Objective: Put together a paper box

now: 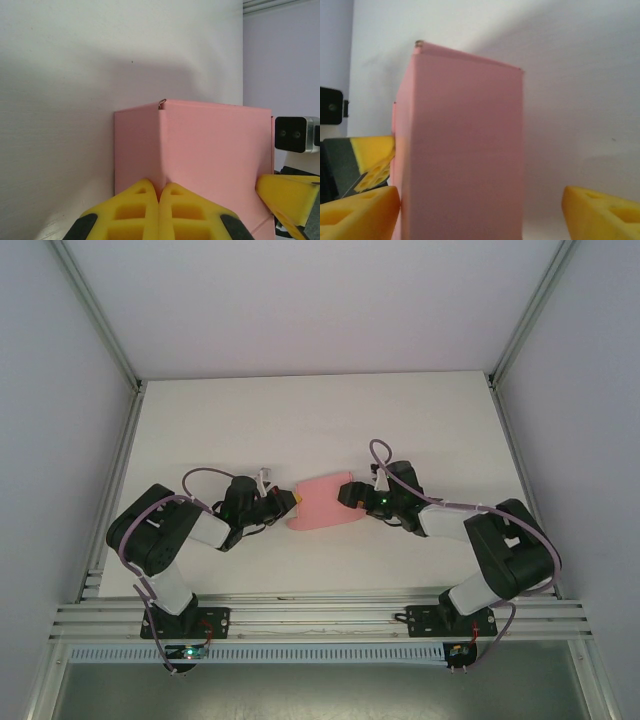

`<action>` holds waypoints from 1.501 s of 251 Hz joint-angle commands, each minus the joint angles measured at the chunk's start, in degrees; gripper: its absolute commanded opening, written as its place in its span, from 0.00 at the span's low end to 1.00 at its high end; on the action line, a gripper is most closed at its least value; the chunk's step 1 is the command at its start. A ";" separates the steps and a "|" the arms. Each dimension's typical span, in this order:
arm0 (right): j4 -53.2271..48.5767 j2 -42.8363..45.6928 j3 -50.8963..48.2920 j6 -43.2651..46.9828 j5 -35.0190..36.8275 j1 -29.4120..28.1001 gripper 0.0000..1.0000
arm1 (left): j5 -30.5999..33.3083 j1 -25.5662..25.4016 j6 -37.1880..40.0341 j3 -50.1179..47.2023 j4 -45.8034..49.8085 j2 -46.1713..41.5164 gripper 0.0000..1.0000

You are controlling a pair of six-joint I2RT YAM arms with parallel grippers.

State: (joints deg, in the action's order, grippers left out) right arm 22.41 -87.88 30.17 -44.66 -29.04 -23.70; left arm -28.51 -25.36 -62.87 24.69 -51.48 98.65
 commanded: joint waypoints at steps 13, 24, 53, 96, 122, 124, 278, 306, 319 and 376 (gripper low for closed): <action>6.14 -0.51 1.39 -1.75 -4.72 1.02 0.73 | -0.25 0.92 0.19 -0.12 0.05 1.64 0.00; 6.33 -0.21 1.31 -1.74 -4.76 1.31 0.70 | -0.32 0.93 0.12 -0.08 -0.28 1.92 0.00; 7.22 0.71 0.49 -2.30 -5.30 2.01 0.60 | -1.03 0.85 0.36 0.29 -0.54 2.18 0.00; 10.28 2.29 -1.23 -3.69 -7.08 2.96 0.46 | -2.40 0.93 1.27 1.18 -0.29 2.07 0.00; 9.97 3.40 -1.68 -3.67 -7.35 3.18 0.43 | -2.53 0.85 2.11 1.81 0.48 1.55 0.10; 9.94 3.50 -1.74 -3.65 -7.35 3.22 0.43 | -2.56 0.91 2.24 1.84 0.61 1.52 0.11; 5.16 7.10 -1.75 -3.24 -5.09 4.30 0.38 | 12.33 0.59 19.69 9.92 38.24 -21.48 1.00; 3.16 7.63 -1.06 -3.57 -3.95 4.46 0.38 | 15.50 0.23 23.31 10.28 40.93 -27.17 1.00; 2.25 7.65 -0.66 -3.83 -3.58 4.56 0.37 | 17.37 -0.26 25.84 10.49 41.34 -29.53 1.00; -1.02 6.51 1.11 -6.72 -4.36 4.74 0.36 | 22.11 -5.93 42.89 13.64 44.74 -36.08 1.00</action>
State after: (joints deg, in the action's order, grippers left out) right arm 23.73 -81.19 28.53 -49.50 -33.32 -19.59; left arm -10.17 -28.34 -33.54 35.20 -10.85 65.19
